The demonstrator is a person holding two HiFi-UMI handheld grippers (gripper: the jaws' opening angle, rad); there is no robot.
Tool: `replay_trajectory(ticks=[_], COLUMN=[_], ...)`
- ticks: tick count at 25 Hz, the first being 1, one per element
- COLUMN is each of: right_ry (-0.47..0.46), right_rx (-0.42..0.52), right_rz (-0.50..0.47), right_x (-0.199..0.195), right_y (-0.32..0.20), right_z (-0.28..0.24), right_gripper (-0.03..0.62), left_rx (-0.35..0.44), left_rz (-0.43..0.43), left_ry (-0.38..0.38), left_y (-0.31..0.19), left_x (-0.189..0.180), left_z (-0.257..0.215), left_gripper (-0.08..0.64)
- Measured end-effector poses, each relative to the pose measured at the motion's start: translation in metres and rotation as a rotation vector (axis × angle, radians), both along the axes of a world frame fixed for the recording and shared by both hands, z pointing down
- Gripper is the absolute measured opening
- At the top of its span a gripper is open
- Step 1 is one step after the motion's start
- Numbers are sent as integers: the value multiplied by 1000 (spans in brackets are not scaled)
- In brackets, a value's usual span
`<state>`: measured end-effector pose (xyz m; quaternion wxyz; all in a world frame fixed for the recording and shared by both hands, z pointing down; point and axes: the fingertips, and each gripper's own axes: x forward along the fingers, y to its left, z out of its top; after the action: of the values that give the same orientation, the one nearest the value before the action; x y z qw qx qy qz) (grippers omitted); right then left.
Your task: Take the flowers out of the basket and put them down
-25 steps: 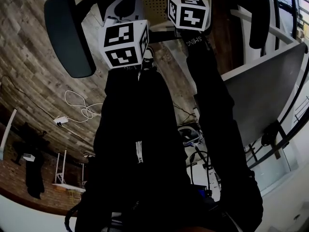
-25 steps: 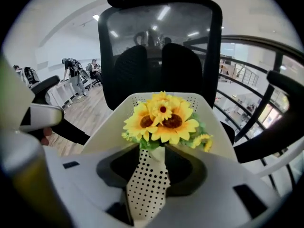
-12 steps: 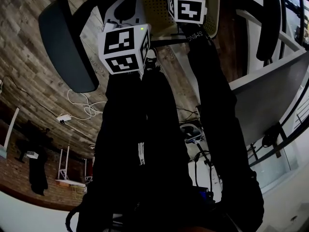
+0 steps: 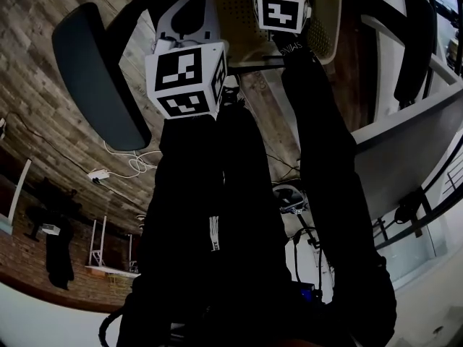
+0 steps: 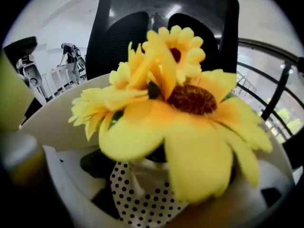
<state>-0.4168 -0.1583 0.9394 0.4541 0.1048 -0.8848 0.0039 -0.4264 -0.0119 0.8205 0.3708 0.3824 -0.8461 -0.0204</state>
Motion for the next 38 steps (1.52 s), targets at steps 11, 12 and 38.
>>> replay_trajectory(ticks=[11,12,38], right_ry=[-121,-121,-298], right_rx=[29,30,91], right_rz=[103,106,253], right_x=[-53,-54,-83], right_y=[-21,-22,-43], right_z=[1,2,7], right_gripper=[476,477,540], left_rx=[7,7,28], left_rz=[-4,-5,-56], left_ry=[-23,-25,-42], left_y=[4,4,31], left_x=[-12,-13,-13], left_z=[4,5,11], left_gripper=[0,0,0])
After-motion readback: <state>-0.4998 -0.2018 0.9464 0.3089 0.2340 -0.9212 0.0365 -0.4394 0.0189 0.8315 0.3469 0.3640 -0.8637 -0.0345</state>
